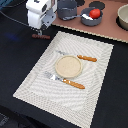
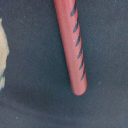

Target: Place the fish, sausage, and tomato into the frying pan.

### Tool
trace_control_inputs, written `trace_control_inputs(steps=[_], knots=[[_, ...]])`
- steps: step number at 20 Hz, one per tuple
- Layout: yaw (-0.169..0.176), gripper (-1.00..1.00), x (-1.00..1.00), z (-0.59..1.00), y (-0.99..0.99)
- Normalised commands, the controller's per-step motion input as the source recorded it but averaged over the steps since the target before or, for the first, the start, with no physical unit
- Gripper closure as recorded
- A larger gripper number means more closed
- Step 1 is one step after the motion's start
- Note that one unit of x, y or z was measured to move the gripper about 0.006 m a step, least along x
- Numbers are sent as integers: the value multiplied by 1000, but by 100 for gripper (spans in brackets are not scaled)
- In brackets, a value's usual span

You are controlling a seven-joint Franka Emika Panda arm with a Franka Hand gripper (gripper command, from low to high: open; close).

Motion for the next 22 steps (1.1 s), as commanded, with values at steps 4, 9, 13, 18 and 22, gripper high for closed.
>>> trace_control_inputs(steps=[4,9,13,18,22], knots=[[76,-100,-416,-409,-156],[79,-100,-413,-437,-66],[86,-100,-370,-379,0],[77,100,-445,-393,-14],[74,100,-449,-400,-47]])
